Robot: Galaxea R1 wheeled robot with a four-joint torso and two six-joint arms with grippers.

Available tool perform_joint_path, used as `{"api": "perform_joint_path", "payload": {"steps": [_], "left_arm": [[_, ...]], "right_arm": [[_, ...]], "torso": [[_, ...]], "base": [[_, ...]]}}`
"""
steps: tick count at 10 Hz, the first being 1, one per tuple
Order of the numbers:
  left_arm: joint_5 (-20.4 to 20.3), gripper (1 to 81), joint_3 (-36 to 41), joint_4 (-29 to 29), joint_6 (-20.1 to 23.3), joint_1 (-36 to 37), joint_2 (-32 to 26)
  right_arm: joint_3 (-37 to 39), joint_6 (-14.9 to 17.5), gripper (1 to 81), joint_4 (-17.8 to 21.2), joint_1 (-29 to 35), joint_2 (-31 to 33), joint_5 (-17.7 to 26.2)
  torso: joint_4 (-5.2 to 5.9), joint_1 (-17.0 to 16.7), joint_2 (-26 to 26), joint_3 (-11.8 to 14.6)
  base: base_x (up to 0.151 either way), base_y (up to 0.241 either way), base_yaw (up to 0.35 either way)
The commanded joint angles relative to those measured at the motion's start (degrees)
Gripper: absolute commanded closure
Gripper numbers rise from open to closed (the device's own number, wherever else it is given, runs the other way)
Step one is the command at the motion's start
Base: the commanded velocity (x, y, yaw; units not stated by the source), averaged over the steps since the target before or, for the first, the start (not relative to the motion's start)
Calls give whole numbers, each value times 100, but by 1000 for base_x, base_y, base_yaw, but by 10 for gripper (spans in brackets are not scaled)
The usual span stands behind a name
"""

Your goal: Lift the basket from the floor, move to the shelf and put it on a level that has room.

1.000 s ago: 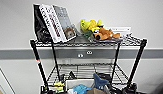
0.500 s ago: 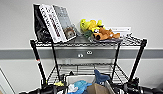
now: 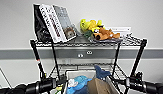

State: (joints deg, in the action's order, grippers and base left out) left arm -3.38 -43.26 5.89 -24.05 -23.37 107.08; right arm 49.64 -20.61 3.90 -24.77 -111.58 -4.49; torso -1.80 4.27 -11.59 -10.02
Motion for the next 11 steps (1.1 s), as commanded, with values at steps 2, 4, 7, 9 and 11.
{"api": "perform_joint_path", "payload": {"steps": [2,4,7,9,11], "left_arm": [[-155,811,415,360,33,1303,-116],[-120,811,258,387,41,1444,-20],[-128,811,-384,404,41,1541,358],[-111,811,-877,431,41,1638,657],[117,811,-1402,509,32,1813,973]], "right_arm": [[-491,14,811,339,1232,125,-422],[-396,14,811,471,1478,20,-378],[210,14,811,533,1698,-402,-255],[713,14,811,577,1917,-675,-123],[1203,-21,811,585,2067,-991,18]], "torso": [[0,0,0,0],[0,0,0,0],[0,0,0,0],[0,0,0,0],[0,2,2,0]], "base": [[0,0,0],[0,0,0],[0,0,0],[0,0,0],[0,0,0]]}}
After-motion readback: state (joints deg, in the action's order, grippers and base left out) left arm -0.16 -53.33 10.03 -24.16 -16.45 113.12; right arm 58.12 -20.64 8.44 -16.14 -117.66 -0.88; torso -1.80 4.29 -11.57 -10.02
